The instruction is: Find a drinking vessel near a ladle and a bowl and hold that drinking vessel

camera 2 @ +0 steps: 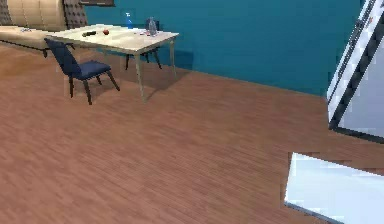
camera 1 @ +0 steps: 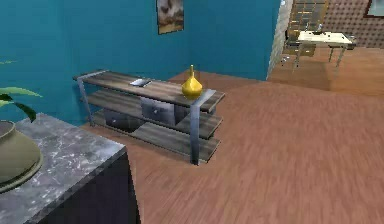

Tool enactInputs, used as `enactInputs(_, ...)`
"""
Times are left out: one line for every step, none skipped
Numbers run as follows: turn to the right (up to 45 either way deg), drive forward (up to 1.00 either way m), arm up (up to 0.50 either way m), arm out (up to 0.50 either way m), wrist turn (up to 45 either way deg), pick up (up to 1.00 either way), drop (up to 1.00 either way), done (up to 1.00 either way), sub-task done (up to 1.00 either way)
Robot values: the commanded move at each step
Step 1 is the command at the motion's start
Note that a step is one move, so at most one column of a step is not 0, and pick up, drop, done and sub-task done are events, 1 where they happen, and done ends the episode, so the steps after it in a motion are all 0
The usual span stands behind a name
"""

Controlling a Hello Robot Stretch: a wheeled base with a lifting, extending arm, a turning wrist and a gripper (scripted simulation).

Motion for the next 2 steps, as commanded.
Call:
enactInputs(0.0,0.7,0.0,0.0,0.0,0.0,0.0,0.0,0.0)
enactInputs(-18.0,0.0,0.0,0.0,0.0,0.0,0.0,0.0,0.0)
